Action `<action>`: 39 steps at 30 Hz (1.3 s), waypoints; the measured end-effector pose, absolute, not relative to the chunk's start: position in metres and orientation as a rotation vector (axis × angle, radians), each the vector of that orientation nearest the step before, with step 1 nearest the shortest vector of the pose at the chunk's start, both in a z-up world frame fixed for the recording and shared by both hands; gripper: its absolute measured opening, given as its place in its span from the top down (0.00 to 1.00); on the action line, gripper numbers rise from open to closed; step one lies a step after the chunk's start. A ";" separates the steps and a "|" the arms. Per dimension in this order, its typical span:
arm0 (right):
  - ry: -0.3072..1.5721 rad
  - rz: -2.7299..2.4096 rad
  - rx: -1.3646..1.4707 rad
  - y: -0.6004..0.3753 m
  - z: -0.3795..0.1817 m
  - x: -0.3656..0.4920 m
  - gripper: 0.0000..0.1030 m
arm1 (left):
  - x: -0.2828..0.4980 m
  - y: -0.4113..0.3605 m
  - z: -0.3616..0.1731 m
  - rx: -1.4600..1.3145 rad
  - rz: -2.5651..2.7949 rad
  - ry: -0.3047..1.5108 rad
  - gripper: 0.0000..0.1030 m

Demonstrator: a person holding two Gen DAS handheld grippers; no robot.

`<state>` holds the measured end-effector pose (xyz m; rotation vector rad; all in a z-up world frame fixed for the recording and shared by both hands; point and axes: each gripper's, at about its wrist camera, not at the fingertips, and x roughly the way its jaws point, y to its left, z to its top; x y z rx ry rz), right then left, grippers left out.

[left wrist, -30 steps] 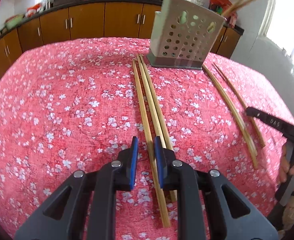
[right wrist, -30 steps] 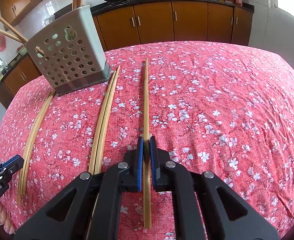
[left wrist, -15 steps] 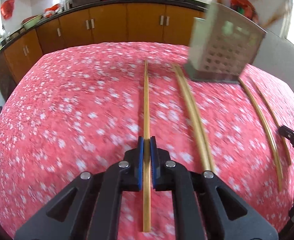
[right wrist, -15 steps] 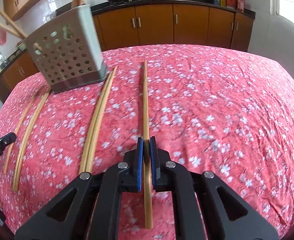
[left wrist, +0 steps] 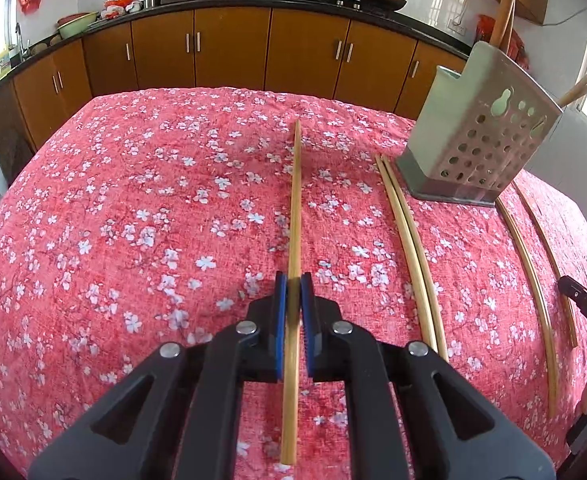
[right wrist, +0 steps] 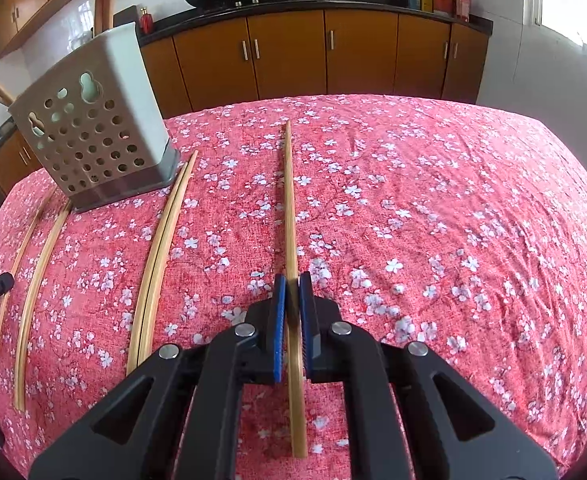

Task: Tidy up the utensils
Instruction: 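Close the right tool on a chopstick while the left tool closes on another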

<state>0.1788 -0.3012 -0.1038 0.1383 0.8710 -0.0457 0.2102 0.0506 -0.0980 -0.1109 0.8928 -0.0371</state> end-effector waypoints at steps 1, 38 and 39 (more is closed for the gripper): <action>0.871 -0.043 0.145 -0.303 -0.104 0.180 0.92 | 0.211 0.051 -0.098 -0.107 -0.035 0.893 0.90; 0.869 -0.040 0.164 -0.305 -0.104 0.178 0.92 | 0.208 0.049 -0.101 -0.112 -0.037 0.890 0.90; 0.869 -0.041 0.163 -0.305 -0.104 0.178 0.92 | 0.208 0.050 -0.101 -0.111 -0.037 0.889 0.90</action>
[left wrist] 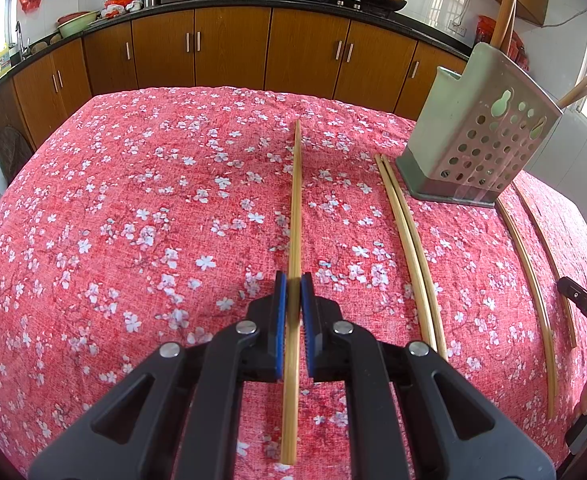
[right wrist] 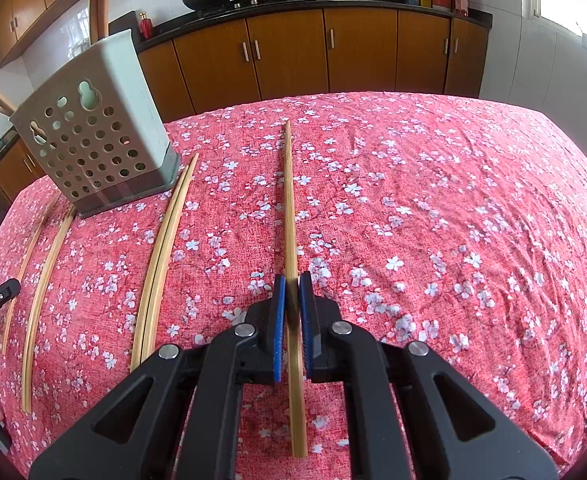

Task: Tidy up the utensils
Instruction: 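Close the right tool on a chopstick while the left tool closes on another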

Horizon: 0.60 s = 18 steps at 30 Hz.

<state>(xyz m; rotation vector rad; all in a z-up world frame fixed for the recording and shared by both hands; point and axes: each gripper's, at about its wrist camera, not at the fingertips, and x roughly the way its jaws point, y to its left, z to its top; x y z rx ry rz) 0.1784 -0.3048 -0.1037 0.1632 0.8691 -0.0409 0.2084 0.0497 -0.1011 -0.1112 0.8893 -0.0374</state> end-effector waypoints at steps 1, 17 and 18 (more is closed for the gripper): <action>0.869 -0.041 0.163 -0.305 -0.104 0.179 0.92 | 0.208 0.050 -0.101 -0.112 -0.038 0.889 0.90; 0.872 -0.051 0.138 -0.298 -0.102 0.170 0.92 | 0.202 0.041 -0.103 -0.041 -0.027 0.891 0.86; 0.872 -0.048 0.140 -0.298 -0.102 0.168 0.92 | 0.199 0.039 -0.103 -0.029 -0.031 0.890 0.82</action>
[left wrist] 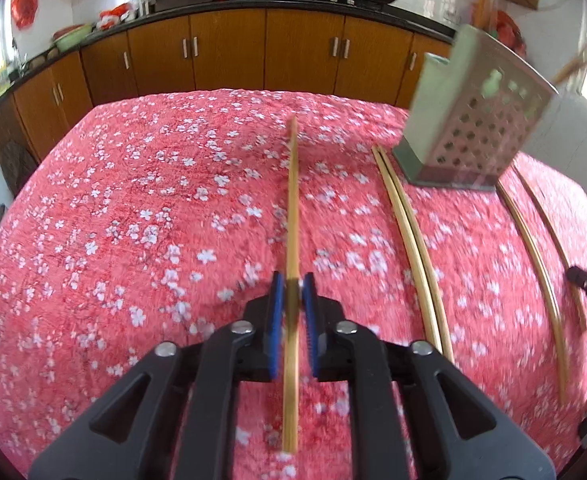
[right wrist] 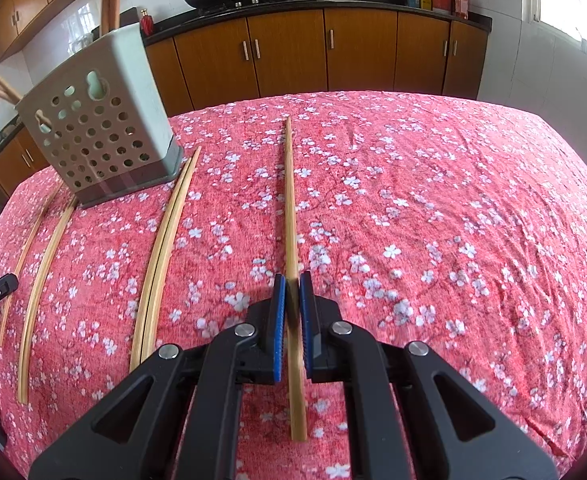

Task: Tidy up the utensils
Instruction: 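Close the right tool on a chopstick while the left tool closes on another, then lift both held chopsticks and carry them above the grey holder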

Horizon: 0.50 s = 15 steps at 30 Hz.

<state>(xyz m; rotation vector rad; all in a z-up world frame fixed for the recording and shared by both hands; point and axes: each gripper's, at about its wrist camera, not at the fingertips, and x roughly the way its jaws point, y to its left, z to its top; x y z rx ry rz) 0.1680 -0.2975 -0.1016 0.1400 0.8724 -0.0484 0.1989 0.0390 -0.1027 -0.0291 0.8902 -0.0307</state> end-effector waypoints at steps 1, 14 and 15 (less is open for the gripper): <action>0.872 -0.046 0.144 -0.298 -0.101 0.166 0.92 | 0.195 0.036 -0.103 -0.014 -0.033 0.891 0.81; 0.819 -0.048 0.167 -0.302 -0.086 0.142 0.93 | 0.168 0.043 -0.091 -0.012 -0.033 0.855 0.92; 0.796 -0.046 0.172 -0.304 -0.078 0.138 0.93 | 0.165 0.045 -0.084 -0.020 -0.037 0.839 0.93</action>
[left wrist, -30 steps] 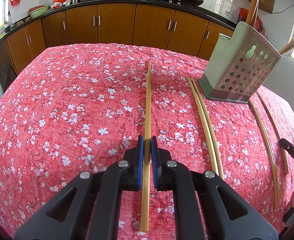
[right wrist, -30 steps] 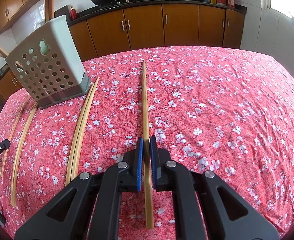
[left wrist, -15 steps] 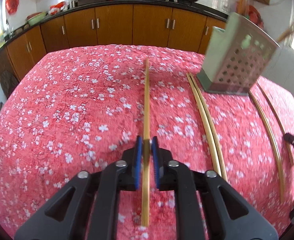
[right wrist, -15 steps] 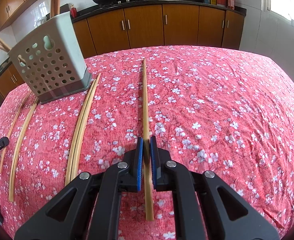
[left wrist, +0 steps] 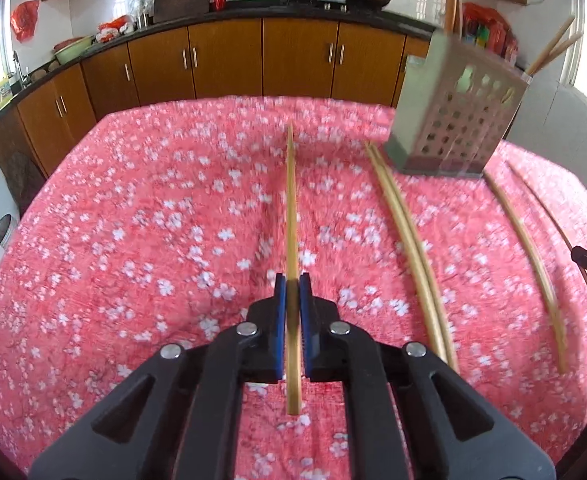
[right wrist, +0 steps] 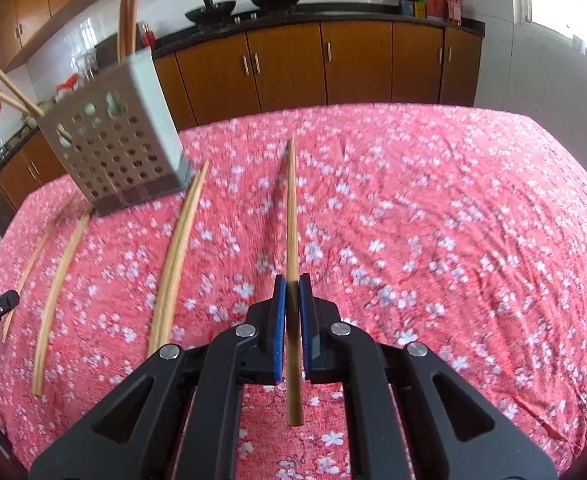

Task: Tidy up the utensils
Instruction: 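Lift both held chopsticks and carry them above the grey holder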

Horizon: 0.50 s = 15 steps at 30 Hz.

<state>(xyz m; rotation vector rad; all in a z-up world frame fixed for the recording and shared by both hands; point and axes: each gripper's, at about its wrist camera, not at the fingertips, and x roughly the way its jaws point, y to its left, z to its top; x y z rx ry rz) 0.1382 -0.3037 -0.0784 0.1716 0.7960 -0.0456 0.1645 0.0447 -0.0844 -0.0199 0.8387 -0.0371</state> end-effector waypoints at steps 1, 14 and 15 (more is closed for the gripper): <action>0.775 -0.047 0.172 -0.304 -0.072 0.135 0.93 | 0.161 0.047 -0.076 -0.029 -0.040 0.818 0.93; 0.510 -0.032 0.194 -0.316 0.017 0.115 0.93 | 0.142 0.052 0.025 -0.120 -0.084 0.567 0.93; 0.503 -0.031 0.196 -0.317 0.019 0.115 0.93 | 0.142 0.053 0.028 -0.126 -0.087 0.560 0.93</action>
